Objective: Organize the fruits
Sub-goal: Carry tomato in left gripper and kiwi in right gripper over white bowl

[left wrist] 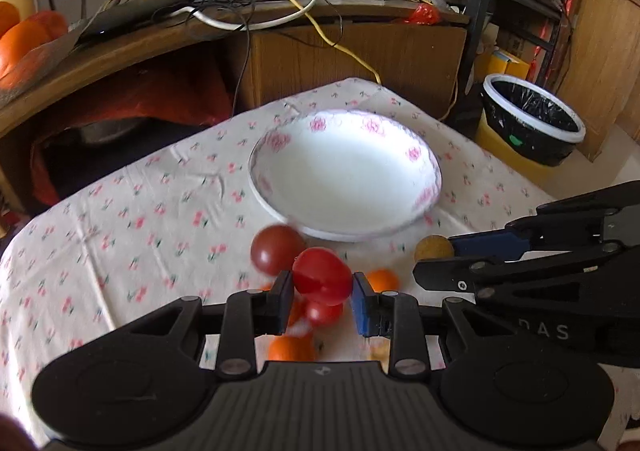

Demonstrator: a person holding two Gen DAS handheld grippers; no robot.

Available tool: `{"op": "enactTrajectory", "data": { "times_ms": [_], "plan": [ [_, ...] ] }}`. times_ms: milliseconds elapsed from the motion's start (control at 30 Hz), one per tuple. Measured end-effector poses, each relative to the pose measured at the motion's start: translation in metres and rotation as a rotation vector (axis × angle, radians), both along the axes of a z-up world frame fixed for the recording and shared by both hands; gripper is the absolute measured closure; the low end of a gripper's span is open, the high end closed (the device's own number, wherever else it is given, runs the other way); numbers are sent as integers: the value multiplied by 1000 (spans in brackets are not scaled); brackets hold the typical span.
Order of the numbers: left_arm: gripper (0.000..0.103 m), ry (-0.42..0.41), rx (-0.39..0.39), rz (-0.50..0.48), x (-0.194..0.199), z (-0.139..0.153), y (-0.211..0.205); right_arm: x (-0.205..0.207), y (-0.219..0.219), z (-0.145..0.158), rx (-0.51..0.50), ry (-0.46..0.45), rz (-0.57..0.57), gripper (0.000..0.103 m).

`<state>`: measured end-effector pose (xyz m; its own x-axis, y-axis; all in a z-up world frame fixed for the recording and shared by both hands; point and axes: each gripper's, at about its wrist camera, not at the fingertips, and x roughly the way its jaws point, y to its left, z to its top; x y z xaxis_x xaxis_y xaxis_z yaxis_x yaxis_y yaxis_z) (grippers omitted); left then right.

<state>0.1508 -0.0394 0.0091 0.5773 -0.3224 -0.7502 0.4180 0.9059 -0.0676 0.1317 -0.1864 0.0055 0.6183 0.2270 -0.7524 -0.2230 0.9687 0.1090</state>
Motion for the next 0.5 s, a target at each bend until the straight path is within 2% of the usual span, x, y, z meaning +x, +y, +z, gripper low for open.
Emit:
{"op": "enactTrajectory", "data": {
  "times_ms": [267,500],
  "plan": [
    [64,-12,29,-18,39,-5,-15,38,-11,-4,-17,3,-30,83],
    [64,4,32,-17,55,-14,-18,55,-14,-11,-19,12,-32,82]
  ]
}}
